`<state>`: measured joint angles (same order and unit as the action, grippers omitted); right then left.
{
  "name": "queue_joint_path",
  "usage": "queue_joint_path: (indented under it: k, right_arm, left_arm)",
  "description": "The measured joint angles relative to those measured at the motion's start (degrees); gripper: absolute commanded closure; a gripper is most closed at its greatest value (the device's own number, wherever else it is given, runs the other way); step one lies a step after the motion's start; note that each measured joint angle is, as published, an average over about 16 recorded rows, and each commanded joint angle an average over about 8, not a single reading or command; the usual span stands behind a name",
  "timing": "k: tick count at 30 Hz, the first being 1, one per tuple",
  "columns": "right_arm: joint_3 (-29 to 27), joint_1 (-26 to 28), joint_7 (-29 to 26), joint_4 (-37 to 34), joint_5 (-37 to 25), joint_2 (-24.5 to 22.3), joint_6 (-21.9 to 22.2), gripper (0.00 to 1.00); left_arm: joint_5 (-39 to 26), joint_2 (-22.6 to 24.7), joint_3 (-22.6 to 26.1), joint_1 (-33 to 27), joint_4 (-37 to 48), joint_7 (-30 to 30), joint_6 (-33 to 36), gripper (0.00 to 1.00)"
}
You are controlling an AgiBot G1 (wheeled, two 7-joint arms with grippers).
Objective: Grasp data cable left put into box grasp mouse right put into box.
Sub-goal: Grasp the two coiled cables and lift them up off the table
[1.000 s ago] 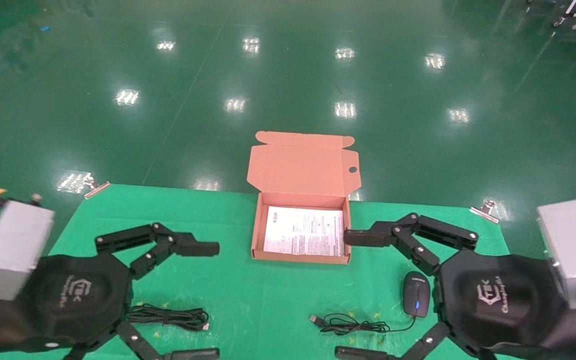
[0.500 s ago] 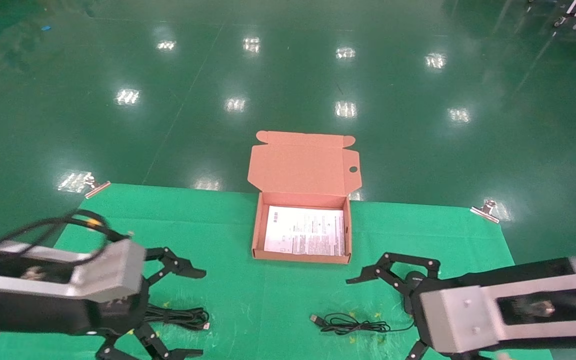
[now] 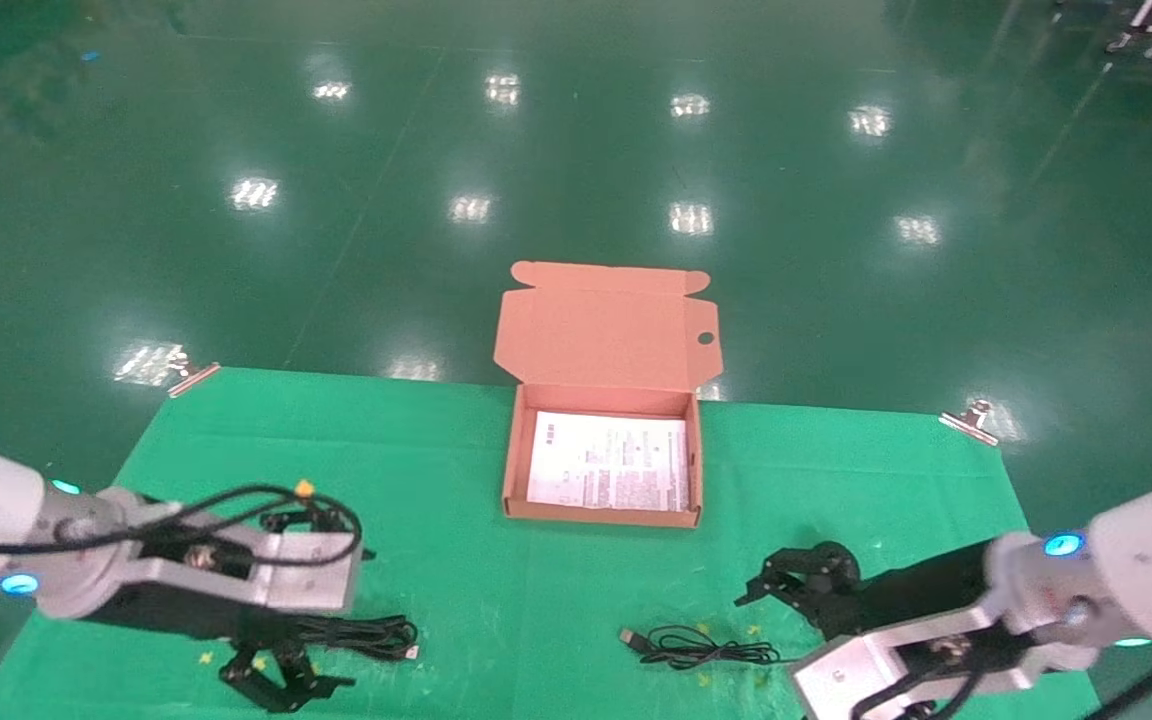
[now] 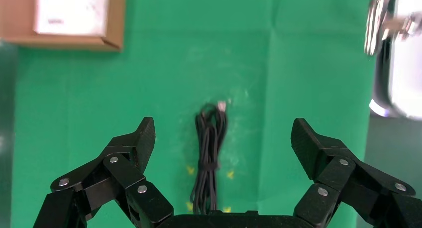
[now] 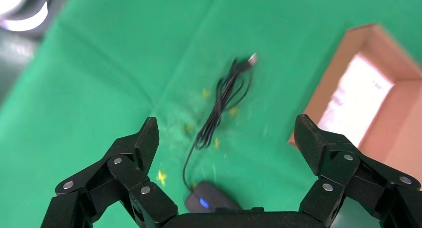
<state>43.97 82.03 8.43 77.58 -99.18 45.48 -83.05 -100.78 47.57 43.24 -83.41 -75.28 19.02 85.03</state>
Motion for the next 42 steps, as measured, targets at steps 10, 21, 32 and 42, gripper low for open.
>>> queue_joint_path:
  k: [10,21,32,42]
  right_arm:
    - [4.1,-3.5,-1.8,-1.4,-11.8,4.7,6.6,0.0]
    - [5.1,-5.3,-5.1,-9.2,-15.8,9.9,11.1,0.0]
    - [4.2,-5.2,-4.0,-21.8,-13.6,14.3,14.5,0.0]
    - [4.1,-5.2,-1.4,-28.9,-14.3,16.8,19.0,0.3]
  left_arm:
    - [-11.4,5.3,5.1,0.6,5.9,-1.5,-3.8,0.0]
    - [-13.6,10.0,5.9,0.7,20.9,-4.8,-8.6,0.0]
    - [-12.3,13.5,4.9,0.4,35.8,-10.8,-14.8,0.0]
    - [-11.6,15.4,4.1,-0.1,43.3,-15.9,-19.6,0.36]
